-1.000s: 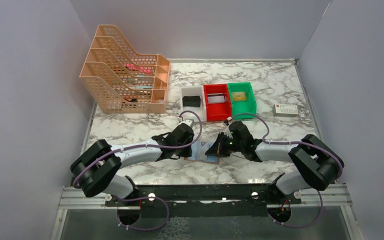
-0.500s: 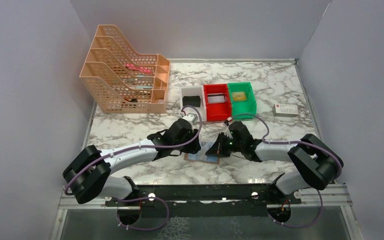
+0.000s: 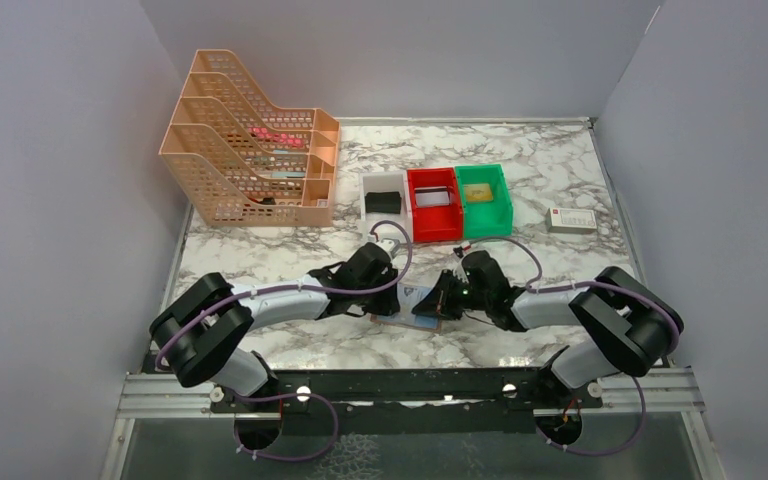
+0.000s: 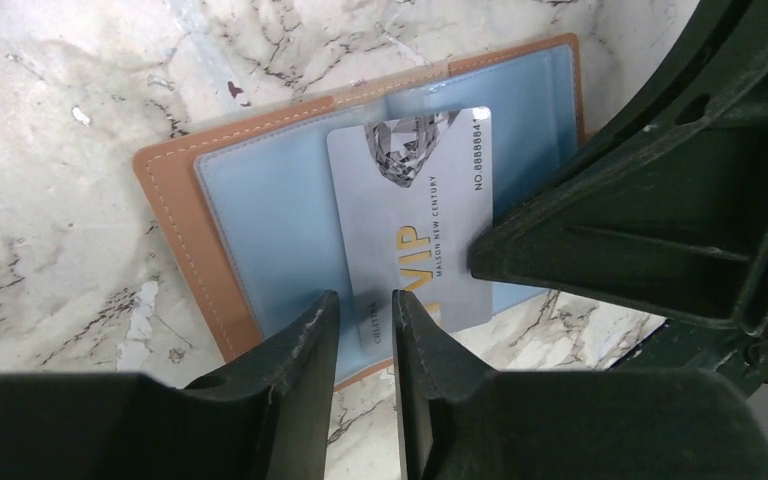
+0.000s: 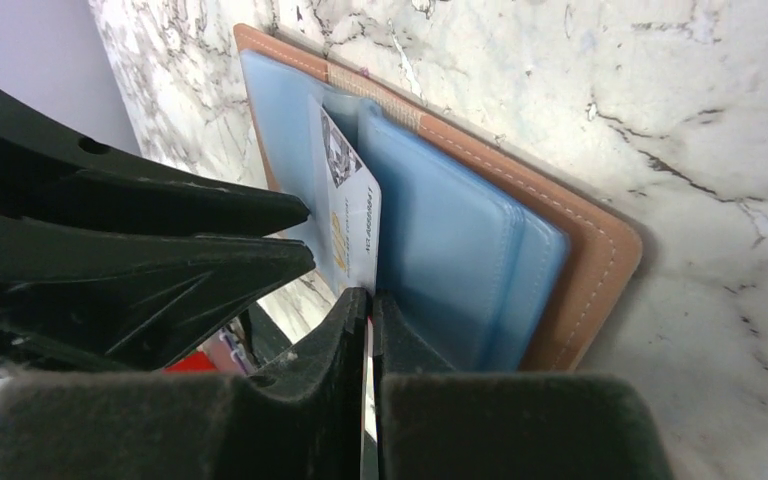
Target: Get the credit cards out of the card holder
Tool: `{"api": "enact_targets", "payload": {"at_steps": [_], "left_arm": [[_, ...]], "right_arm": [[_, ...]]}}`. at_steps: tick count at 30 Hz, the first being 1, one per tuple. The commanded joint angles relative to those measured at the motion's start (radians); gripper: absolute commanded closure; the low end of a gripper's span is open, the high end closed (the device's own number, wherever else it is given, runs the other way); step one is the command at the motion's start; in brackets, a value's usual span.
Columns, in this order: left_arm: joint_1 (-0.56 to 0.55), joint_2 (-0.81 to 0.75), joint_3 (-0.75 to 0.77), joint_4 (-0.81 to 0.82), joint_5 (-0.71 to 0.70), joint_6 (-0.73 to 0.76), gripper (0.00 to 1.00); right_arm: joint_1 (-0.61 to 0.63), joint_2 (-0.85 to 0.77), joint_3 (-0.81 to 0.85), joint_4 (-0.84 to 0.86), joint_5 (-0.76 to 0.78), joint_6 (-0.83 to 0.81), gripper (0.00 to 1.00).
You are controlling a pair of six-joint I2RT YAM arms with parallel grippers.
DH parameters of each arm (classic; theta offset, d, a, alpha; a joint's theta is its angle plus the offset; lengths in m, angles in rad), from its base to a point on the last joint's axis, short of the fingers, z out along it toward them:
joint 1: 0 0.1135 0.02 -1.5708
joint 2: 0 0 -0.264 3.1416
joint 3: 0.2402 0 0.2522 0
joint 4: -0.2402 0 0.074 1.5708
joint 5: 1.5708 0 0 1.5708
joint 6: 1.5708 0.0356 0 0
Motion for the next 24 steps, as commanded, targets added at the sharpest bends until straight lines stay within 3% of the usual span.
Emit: {"api": "enact_targets", "payload": {"at_steps": [1, 5, 11, 16, 24], "left_arm": [[-0.004, 0.013, -0.037, 0.004, 0.015, -0.013, 0.73], [-0.004, 0.016, -0.046, -0.003, 0.016, -0.007, 0.78], [-0.006, 0.004, -0.052, -0.016, 0.003, -0.011, 0.8], [-0.006, -0.001, -0.044, -0.03, -0.008, -0.008, 0.81], [-0.004, -0.018, -0.037, -0.049, -0.041, -0.006, 0.81]], "right_arm": [[-0.003, 0.041, -0.027, 0.111, -0.002, 0.062, 0.88], [-0.003, 0.079, -0.049, 0.199, -0.012, 0.116, 0.82], [-0.003, 0.091, -0.047, 0.216, -0.003, 0.131, 0.81], [-0.003, 0.072, -0.06, 0.206, 0.016, 0.135, 0.94], [-0.003, -0.071, -0.082, 0.031, 0.088, 0.085, 0.98]]}}
